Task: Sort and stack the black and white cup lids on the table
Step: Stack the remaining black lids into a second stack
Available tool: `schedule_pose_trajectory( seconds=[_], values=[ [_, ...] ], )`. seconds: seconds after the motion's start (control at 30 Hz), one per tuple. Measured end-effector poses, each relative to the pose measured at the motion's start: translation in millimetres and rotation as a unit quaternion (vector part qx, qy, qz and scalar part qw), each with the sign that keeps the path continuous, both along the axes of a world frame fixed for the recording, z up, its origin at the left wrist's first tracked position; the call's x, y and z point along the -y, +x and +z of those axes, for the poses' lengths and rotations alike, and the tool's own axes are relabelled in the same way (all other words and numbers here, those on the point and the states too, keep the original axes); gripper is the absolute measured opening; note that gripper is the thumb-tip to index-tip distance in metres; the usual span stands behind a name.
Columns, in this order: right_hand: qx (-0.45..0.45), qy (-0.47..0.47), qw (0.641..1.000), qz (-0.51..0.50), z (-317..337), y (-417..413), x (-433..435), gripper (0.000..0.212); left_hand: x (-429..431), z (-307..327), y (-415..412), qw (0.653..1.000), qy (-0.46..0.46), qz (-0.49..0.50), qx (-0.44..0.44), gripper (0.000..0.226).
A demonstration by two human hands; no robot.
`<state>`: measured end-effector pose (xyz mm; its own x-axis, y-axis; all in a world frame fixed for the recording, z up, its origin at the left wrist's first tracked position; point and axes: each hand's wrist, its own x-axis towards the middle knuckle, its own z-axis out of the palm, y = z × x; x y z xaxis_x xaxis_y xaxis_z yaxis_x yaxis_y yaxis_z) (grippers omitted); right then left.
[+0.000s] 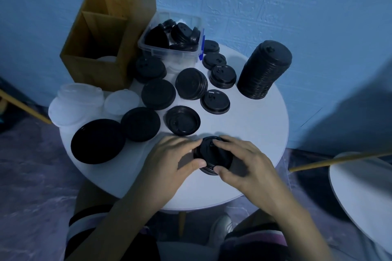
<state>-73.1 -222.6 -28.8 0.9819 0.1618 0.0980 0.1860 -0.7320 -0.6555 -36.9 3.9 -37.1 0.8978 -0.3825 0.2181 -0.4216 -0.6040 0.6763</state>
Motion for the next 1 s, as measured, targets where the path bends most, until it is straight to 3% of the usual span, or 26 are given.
schedule_pose_trajectory(
  seconds=[0.3,0.5,0.73,0.83,0.9,1.0],
  values=[
    [0.02,-0.034,0.999,0.001,0.4,1.0,-2.3,0.059,-1.7,0.4,-0.8,1.0,0.006,-0.004,-0.018,0.046],
    [0.004,-0.045,0.999,0.009,0.6,4.1,-1.3,0.06,-1.8,0.5,-2.4,1.0,0.024,0.0,-0.012,0.051],
    [-0.027,-0.015,0.999,0.022,1.2,4.9,-9.5,0.063,-4.7,4.7,-7.2,1.0,0.013,0.017,-0.018,0.064],
    [-0.078,0.09,0.992,0.05,2.3,9.6,-9.7,0.053,-12.3,3.8,-8.6,0.999,0.019,0.036,-0.013,0.059],
    [-0.062,0.138,0.988,0.043,5.6,17.7,-7.8,0.044,-16.9,2.7,-9.9,0.999,0.023,0.044,-0.01,0.056],
    [0.008,0.09,0.996,0.024,8.5,41.9,-7.9,0.04,-18.1,3.4,-12.7,0.999,0.023,0.043,-0.003,0.055]
  ],
)
